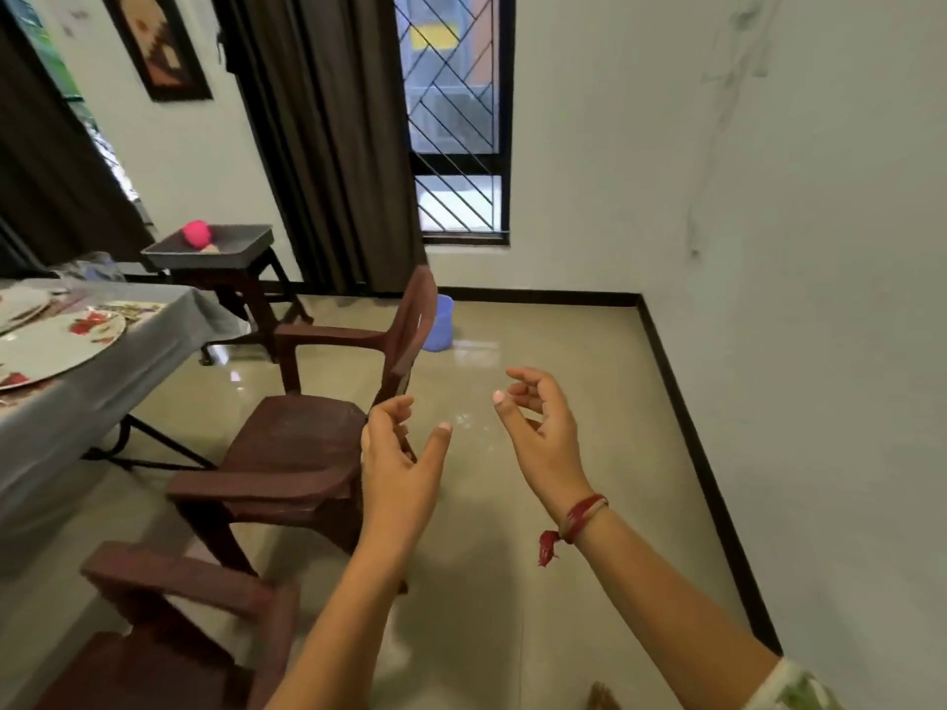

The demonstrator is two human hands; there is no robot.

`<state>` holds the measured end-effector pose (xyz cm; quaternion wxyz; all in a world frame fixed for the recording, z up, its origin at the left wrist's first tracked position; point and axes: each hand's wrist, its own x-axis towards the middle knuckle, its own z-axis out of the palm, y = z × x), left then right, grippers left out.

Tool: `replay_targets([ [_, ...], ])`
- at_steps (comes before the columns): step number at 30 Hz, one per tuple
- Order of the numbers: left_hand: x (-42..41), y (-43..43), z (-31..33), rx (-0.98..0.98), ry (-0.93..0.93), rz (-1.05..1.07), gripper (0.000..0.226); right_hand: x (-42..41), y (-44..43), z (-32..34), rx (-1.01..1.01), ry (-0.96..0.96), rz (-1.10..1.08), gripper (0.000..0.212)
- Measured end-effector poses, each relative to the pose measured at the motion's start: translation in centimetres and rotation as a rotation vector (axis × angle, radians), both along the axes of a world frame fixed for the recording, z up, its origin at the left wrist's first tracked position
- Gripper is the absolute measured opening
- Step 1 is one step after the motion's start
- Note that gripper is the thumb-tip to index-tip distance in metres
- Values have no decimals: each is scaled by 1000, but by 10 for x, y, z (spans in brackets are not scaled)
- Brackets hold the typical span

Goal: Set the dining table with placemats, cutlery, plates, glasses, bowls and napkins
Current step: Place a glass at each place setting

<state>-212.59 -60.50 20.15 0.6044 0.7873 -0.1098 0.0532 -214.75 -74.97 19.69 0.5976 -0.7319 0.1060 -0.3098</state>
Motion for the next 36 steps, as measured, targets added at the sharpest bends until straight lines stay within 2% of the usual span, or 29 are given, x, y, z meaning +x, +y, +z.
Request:
replay_targets([
  [7, 103, -63, -5, 50, 70, 120, 29, 108, -131, 6, -75, 30, 202, 21],
  [10, 175, -95, -3, 79, 71, 244, 19, 216, -185, 3, -82, 98, 337, 19],
  [12, 187, -96, 3, 101, 59, 263, 14, 244, -192, -3, -61, 151, 355, 27],
  [14, 230, -97, -6, 137, 29, 388, 11, 307, -202, -11, -72, 157, 467, 32],
  [15, 229, -93, -6, 143, 29, 399, 10, 309, -205, -11, -68, 172, 471, 32],
  [17, 284, -94, -18, 143, 20, 518, 9, 383, -216, -17, -106, 145, 548, 29],
  [18, 287, -91, -16, 133, 34, 536, 9, 388, -217, -15, -119, 148, 554, 27],
  [19, 330, -96, -22, 134, 44, 593, 9, 435, -225, -17, -133, 134, 588, 24],
  [21, 356, -103, -23, 143, 54, 596, 11, 465, -227, -19, -151, 150, 653, 23],
  [22, 399, -111, -24, 142, 64, 641, 12, 512, -232, -15, -180, 150, 699, 22],
  [24, 429, -124, -16, 164, 76, 613, 13, 544, -235, -13, -200, 166, 749, 22],
  [26, 492, -129, -12, 170, 98, 660, 14, 615, -229, -9, -204, 164, 816, 21],
  [27, 496, -133, -6, 183, 85, 632, 15, 618, -229, -7, -204, 155, 817, 21],
  [31, 581, -109, -4, 301, 99, 742, 20, 724, -188, -17, -180, 180, 943, 21],
  [36, 671, -73, -10, 299, 106, 896, 22, 832, -136, -28, -202, 182, 1117, 23],
])
